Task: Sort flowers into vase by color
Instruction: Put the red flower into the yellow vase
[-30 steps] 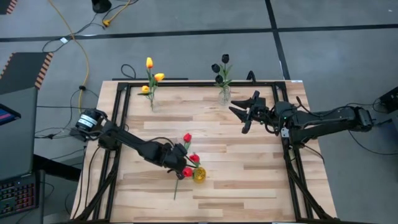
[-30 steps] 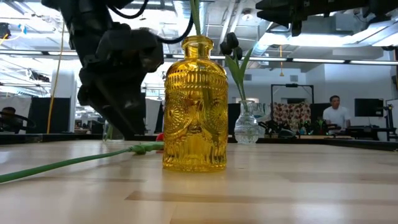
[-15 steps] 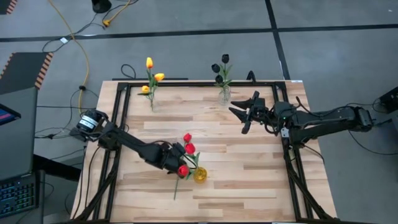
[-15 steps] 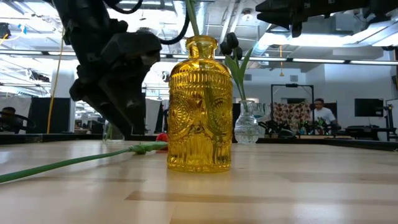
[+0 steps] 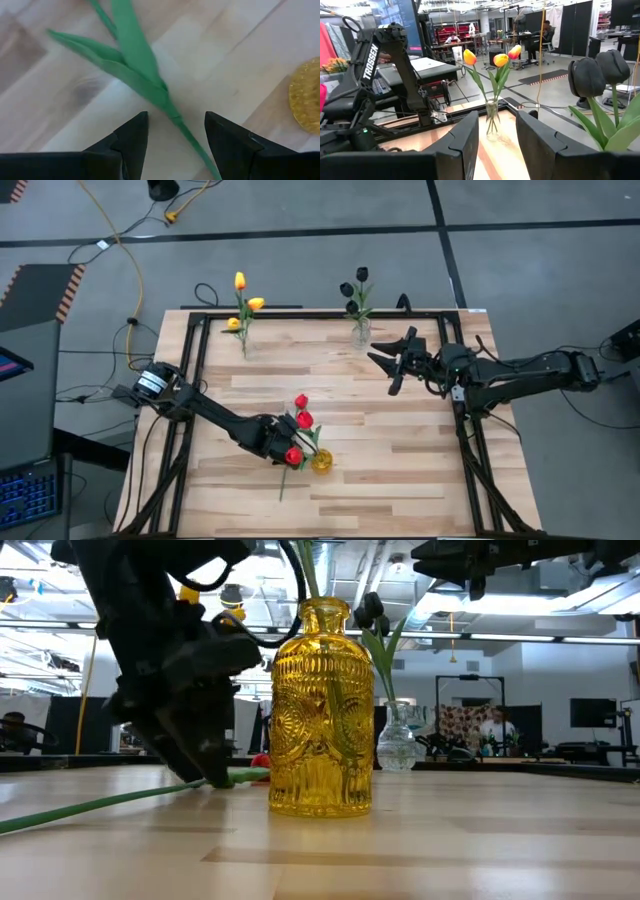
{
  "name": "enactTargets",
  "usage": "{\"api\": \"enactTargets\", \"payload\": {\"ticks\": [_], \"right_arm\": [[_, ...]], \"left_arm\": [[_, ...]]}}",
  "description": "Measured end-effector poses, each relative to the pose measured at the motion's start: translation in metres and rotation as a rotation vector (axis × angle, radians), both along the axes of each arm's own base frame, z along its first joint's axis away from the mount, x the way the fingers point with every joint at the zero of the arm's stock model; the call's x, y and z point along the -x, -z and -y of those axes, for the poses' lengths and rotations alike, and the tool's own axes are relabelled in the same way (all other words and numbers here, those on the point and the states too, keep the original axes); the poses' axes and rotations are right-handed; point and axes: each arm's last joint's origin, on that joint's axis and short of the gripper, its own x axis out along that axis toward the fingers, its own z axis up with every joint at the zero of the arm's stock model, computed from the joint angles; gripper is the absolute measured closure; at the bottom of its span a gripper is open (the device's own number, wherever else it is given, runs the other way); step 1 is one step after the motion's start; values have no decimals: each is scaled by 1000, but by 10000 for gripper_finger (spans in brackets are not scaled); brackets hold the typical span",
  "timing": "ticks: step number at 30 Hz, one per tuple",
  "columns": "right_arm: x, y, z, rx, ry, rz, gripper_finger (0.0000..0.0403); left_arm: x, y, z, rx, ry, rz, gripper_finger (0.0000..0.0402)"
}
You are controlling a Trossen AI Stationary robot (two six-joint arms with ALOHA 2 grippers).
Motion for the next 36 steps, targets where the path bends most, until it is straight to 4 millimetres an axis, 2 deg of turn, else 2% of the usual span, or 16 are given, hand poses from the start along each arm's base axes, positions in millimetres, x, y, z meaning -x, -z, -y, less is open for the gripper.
{"api": "enactTargets", "payload": {"ticks": [9,26,30,36], "right_arm": [[0,1,1,0,4,-14,246],[0,1,1,0,4,-13,246],[0,1,1,0,4,-13,246],[0,1,1,0,4,-13,246]], "left_arm": [[-2,3,-1,7,-50,17,223],[-2,3,-1,27,-86,19,377],[-2,3,-1,31,-85,22,396],[0,-8,-2,45,-83,41,391]]}}
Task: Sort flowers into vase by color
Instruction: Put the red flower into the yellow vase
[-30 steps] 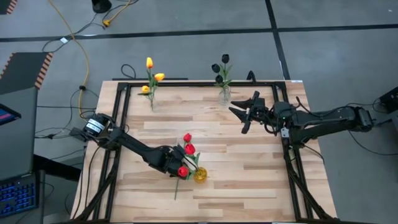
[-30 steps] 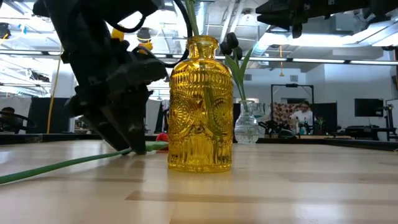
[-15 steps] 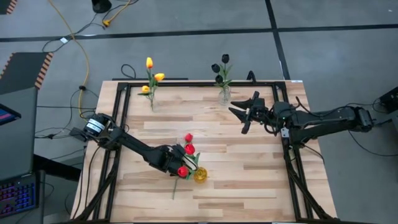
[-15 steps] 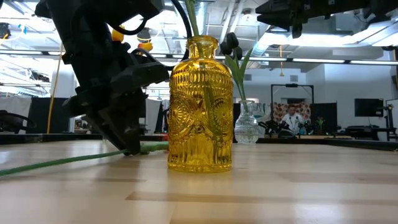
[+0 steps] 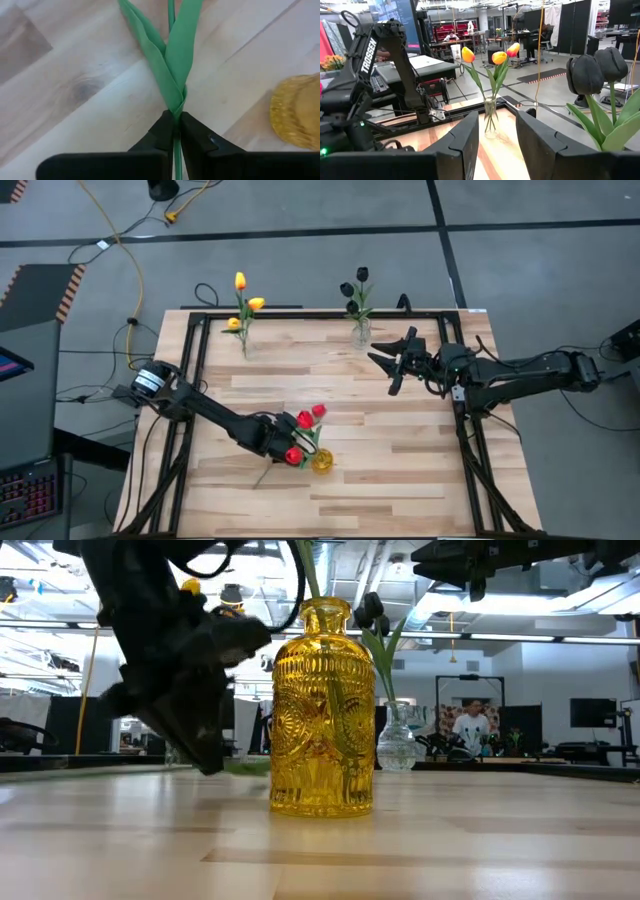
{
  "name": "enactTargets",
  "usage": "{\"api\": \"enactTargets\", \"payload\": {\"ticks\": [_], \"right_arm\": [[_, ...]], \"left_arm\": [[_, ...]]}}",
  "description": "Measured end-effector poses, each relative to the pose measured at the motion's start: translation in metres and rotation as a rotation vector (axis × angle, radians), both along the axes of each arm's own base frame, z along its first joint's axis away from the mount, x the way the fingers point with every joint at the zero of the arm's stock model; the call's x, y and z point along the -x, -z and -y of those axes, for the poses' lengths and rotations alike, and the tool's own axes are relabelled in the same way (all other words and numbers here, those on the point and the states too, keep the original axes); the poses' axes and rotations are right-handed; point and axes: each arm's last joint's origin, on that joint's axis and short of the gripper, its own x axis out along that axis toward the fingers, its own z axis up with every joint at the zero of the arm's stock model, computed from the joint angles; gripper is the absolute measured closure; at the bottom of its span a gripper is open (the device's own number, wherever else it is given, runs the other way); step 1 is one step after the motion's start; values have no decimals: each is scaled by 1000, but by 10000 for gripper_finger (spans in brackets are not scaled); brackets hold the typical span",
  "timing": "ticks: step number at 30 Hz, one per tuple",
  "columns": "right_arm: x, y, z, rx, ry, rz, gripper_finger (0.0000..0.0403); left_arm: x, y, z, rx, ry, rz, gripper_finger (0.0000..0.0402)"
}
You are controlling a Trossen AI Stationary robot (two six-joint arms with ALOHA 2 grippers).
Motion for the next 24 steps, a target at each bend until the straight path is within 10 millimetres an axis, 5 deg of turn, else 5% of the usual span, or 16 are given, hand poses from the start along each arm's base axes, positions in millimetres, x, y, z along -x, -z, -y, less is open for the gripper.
{"api": "enactTargets", "payload": {"ticks": [12,24], "right_arm": [[0,0,0,0,-2,2,246],[0,0,0,0,-2,1,246]], "left_arm": [[22,-52,-12,-107,-33,93,390],[63,-127,-14,-398,-54,409,390]]}}
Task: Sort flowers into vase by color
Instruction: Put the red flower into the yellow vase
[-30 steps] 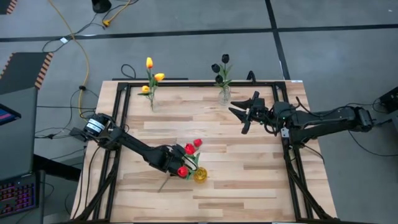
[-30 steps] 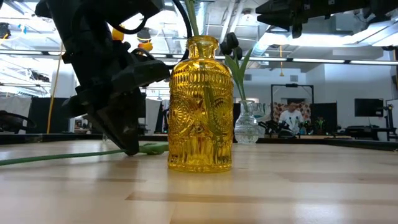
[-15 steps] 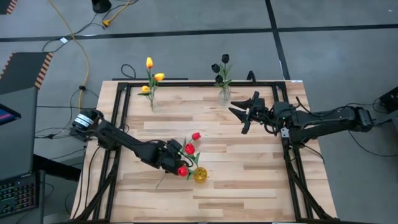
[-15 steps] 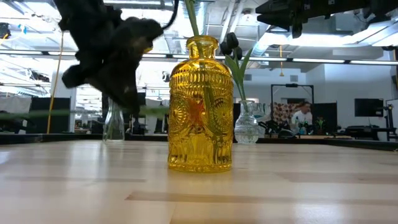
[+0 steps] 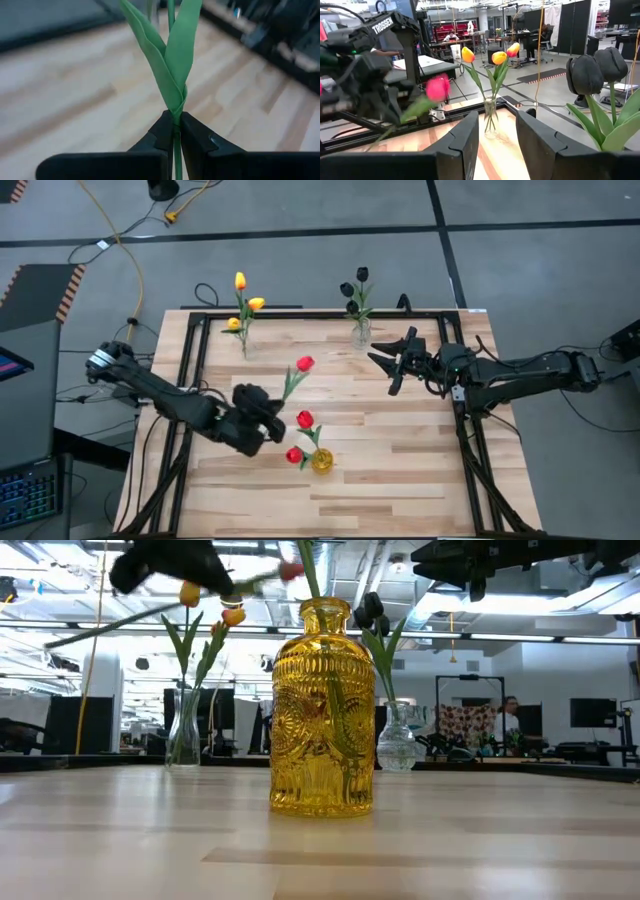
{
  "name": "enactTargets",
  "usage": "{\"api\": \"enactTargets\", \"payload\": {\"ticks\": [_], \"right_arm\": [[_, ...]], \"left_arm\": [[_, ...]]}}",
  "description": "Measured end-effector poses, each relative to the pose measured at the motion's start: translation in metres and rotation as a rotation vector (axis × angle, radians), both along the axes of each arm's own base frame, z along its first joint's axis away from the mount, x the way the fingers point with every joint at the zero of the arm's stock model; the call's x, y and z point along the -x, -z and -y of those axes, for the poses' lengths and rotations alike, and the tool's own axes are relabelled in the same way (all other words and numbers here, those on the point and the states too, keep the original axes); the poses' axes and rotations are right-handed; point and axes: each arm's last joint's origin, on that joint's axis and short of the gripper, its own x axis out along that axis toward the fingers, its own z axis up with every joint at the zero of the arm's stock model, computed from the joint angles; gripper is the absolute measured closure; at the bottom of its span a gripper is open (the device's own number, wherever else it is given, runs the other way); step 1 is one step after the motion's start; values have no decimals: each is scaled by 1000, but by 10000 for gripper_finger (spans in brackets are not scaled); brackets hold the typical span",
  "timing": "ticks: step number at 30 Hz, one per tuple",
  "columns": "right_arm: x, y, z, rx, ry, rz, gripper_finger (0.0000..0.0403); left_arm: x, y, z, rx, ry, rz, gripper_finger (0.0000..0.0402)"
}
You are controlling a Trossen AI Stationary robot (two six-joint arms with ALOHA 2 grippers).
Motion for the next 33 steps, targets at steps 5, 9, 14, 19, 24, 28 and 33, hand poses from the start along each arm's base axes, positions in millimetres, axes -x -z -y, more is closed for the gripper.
{"api": "enactTargets", "payload": {"ticks": [5,9,14,19,24,28,33], "right_arm": [[0,0,0,0,0,0,246],[0,0,0,0,0,0,246],[0,0,0,0,0,0,246],[0,0,0,0,0,0,246],[0,0,0,0,0,0,246],[0,0,0,0,0,0,246],[0,0,0,0,0,0,246]], "left_arm": [[20,-19,13,-160,-39,136,390],[33,-23,31,-280,-72,234,390],[41,-12,57,-371,-79,317,390],[34,13,76,-422,-85,355,390],[20,41,91,-389,-100,385,390],[11,53,103,-361,-104,409,390],[7,54,120,-337,-90,437,390]]}}
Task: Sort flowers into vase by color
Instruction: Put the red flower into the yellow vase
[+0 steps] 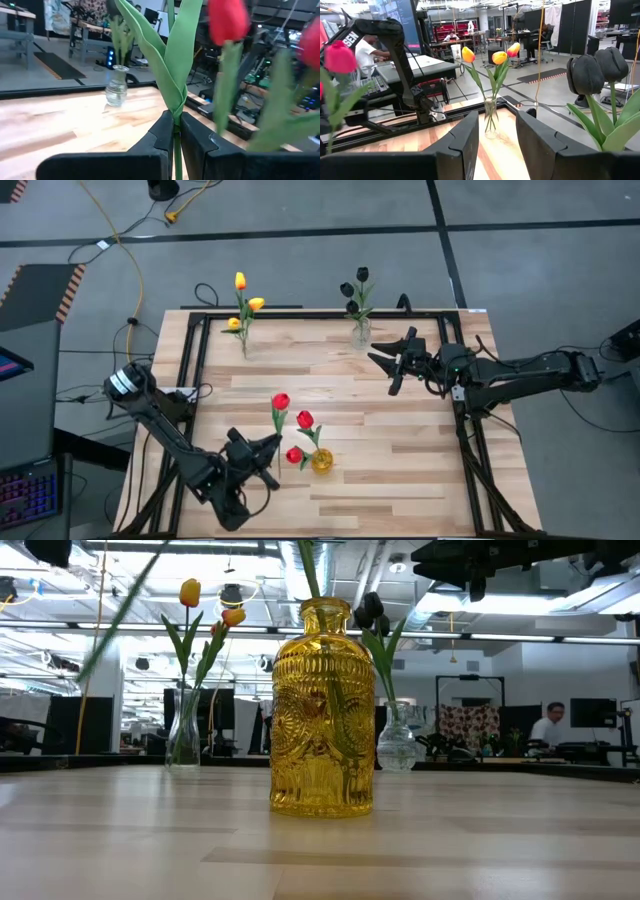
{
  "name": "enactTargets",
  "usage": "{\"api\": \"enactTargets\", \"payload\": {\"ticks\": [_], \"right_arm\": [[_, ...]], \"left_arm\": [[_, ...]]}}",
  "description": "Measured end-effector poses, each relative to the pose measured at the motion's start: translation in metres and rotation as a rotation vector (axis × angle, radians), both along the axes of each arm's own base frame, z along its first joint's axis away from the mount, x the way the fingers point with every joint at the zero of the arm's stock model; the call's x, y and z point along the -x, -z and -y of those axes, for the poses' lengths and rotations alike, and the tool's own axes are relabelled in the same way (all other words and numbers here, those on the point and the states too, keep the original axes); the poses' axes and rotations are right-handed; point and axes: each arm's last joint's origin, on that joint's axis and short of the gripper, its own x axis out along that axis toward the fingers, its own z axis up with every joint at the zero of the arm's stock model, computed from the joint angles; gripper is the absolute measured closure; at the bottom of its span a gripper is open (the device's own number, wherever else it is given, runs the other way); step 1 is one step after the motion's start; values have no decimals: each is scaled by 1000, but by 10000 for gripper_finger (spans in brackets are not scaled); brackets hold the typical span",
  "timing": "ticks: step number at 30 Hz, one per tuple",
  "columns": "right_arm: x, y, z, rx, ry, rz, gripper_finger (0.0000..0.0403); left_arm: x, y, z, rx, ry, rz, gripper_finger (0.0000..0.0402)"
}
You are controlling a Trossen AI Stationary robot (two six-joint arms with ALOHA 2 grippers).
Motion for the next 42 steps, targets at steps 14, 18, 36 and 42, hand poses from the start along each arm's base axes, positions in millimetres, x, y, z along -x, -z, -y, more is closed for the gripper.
{"api": "enactTargets", "payload": {"ticks": [14,18,36,42], "right_arm": [[0,1,0,0,0,-6,246],[0,1,0,0,0,-6,246],[0,1,0,0,0,-5,246],[0,1,0,0,0,-5,246]], "left_arm": [[3,-38,37,-62,93,-59,390],[8,-50,44,-80,134,-69,390],[-11,-86,42,-398,722,159,390],[-41,-88,16,-483,845,237,390]]}}
